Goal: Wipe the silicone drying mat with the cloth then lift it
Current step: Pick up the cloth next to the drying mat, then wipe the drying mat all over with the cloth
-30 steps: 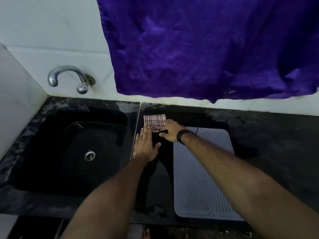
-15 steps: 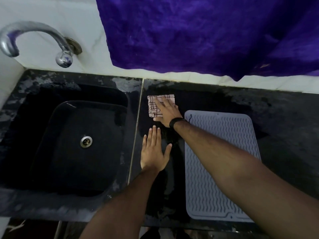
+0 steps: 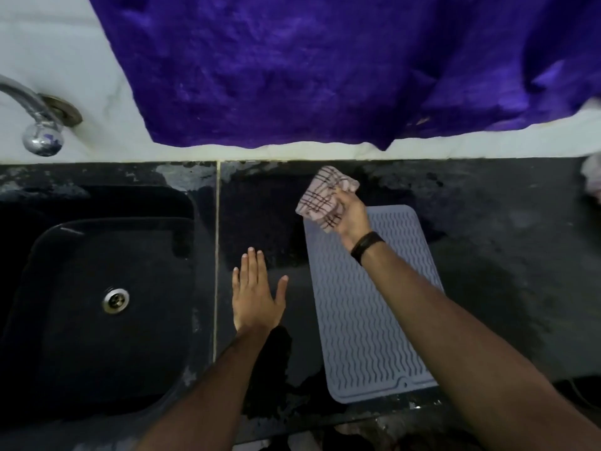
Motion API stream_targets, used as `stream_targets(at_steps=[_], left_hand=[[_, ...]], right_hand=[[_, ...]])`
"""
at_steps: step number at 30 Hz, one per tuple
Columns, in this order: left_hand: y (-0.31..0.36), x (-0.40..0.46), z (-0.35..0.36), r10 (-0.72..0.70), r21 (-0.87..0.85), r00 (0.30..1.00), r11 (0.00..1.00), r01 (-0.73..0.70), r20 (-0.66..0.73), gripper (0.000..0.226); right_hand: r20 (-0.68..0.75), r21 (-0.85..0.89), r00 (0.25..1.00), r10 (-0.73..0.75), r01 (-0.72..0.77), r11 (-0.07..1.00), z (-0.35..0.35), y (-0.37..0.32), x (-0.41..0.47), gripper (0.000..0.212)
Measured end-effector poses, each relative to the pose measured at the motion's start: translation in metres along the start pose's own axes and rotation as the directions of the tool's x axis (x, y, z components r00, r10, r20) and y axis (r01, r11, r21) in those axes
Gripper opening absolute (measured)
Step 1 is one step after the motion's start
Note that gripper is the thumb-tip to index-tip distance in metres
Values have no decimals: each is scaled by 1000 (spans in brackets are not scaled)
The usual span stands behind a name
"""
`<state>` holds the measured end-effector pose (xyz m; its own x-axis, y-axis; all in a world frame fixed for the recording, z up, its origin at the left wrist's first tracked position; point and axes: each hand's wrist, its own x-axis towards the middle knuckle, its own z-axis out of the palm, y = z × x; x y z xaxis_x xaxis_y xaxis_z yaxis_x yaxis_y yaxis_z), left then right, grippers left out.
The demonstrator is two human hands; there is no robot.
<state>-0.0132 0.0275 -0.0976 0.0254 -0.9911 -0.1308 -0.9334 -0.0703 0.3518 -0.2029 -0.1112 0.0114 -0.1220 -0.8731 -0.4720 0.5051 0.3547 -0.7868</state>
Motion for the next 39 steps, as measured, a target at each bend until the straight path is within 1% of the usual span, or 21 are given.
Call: stream_targets(at_steps=[2, 3, 4, 5, 6, 7, 8, 9, 10, 11, 12, 14, 16, 18, 21, 26, 29, 32, 34, 35, 39], left_hand=[[5, 6, -7, -11, -42, 997, 999, 8, -78, 87], [10, 12, -11, -4, -62, 992, 998, -4, -129, 84], [16, 20, -15, 11, -80, 985, 996, -25, -174, 81], [22, 28, -18, 34, -98, 980, 994, -55, -198, 77], [29, 36, -20, 67, -117, 979, 989, -91, -193, 74], [37, 44, -19, 113, -133, 980, 982, -135, -162, 70], [45, 51, -16, 162, -144, 980, 973, -178, -116, 67], [52, 56, -10, 200, -154, 978, 966, -208, -67, 66], [58, 59, -4, 223, -153, 975, 963, -222, -16, 66], [61, 61, 2, 236, -131, 971, 964, -230, 29, 65], [63, 62, 8, 240, -89, 969, 968, -234, 58, 64], [63, 61, 18, 241, 8, 969, 970, -242, 53, 61], [65, 60, 21, 230, 51, 973, 972, -231, 29, 61], [67, 60, 20, 217, 50, 976, 975, -218, 15, 62], [68, 59, 18, 194, 44, 981, 980, -193, -16, 62], [69, 59, 16, 171, 17, 985, 985, -171, 6, 60], [70, 60, 15, 166, 16, 986, 986, -167, 20, 61], [69, 61, 16, 166, 12, 986, 986, -166, 34, 61], [68, 62, 16, 173, 25, 984, 984, -174, 34, 61], [68, 63, 16, 177, 38, 984, 983, -178, 35, 62], [70, 63, 15, 170, 49, 985, 984, -171, 25, 69]], right_hand=[[-31, 156, 998, 48, -42, 987, -30, -12, -10, 30], [-50, 131, 998, 45, -39, 991, -43, -17, -15, 32], [-88, 18, 996, 28, -27, 999, -52, -20, -19, 33], [-147, -162, 989, -14, -10, 987, -59, -21, -23, 30], [-212, -384, 973, -92, 3, 923, -63, -20, -23, 24], [-237, -614, 949, -208, 20, 789, -65, -19, -21, 20], [-185, -814, 924, -335, 47, 579, -65, -17, -18, 22], [-72, -934, 906, -418, 86, 347, -62, -15, -14, 25], [48, -977, 890, -453, 137, 164, -56, -12, -10, 28], [149, -980, 880, -450, 191, 49, -50, -8, -7, 31], [235, -969, 874, -426, 246, -28, -44, -2, -2, 36], [366, -929, 874, -319, 323, -180, -30, 14, 6, 48], [450, -852, 877, -169, 366, -374, -20, 27, 10, 53], [516, -767, 851, -93, 411, -492, -21, 32, 12, 49], [545, -720, 835, -79, 418, -554, -42, 19, 17, 43], [360, -806, 921, -148, 227, -546, -112, -28, 21, 51], [282, -856, 933, -224, 139, -499, -118, -29, 19, 47], [197, -909, 939, -280, 68, -411, -82, -8, 15, 38], [205, -923, 943, -264, 97, -372, -51, 10, 11, 39], [248, -919, 936, -251, 146, -366, -36, 19, 9, 38], [441, -842, 877, -191, 331, -425, -15, 30, 7, 35]])
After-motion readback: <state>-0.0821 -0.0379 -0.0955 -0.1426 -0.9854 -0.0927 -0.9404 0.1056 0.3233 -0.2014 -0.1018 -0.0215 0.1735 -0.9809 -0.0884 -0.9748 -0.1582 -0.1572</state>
